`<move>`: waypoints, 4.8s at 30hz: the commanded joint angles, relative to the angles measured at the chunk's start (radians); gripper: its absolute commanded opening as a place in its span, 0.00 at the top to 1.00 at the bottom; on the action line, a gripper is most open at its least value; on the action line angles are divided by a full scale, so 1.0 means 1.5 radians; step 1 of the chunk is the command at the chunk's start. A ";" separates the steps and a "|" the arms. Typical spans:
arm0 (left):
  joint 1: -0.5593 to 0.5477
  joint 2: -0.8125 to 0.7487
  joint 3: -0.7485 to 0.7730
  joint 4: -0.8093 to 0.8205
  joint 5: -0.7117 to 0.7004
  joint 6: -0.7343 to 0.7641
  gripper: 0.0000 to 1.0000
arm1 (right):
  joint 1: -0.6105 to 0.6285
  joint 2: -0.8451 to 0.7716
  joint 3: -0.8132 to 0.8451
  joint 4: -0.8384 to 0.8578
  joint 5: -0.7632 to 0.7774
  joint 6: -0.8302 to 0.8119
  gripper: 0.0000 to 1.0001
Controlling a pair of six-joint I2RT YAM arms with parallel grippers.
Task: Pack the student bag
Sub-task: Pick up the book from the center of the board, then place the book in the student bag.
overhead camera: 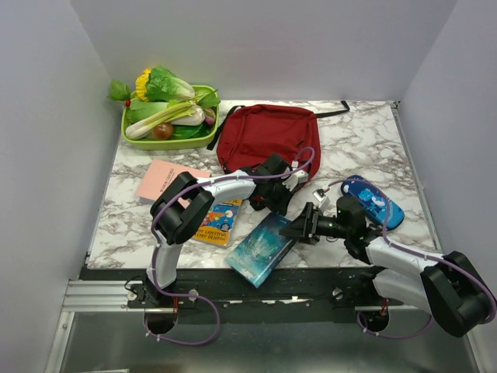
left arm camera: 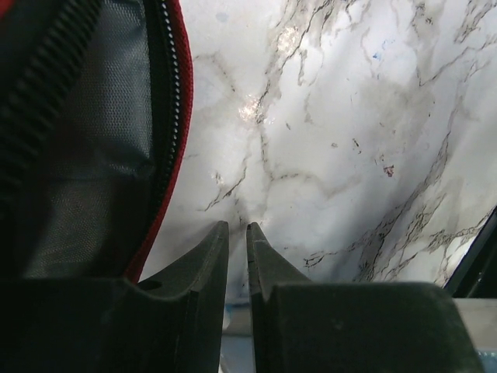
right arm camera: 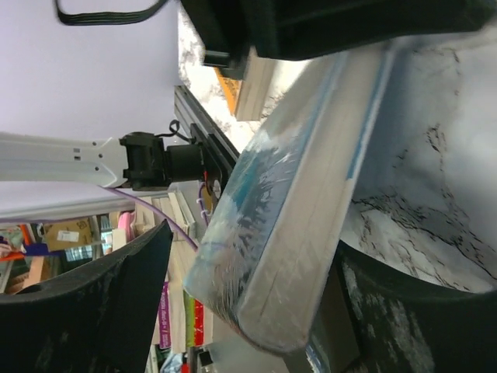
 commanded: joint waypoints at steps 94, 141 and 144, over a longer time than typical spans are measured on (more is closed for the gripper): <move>0.140 -0.044 0.331 -0.108 0.113 0.250 1.00 | -0.204 -0.059 0.210 -0.448 -0.079 -0.173 0.99; 0.121 -0.143 0.187 -0.086 0.140 0.214 1.00 | -0.396 0.136 0.021 0.350 0.027 0.351 0.99; 0.119 -0.143 0.191 -0.078 0.141 0.196 1.00 | -0.391 0.113 0.036 0.272 0.097 0.328 0.99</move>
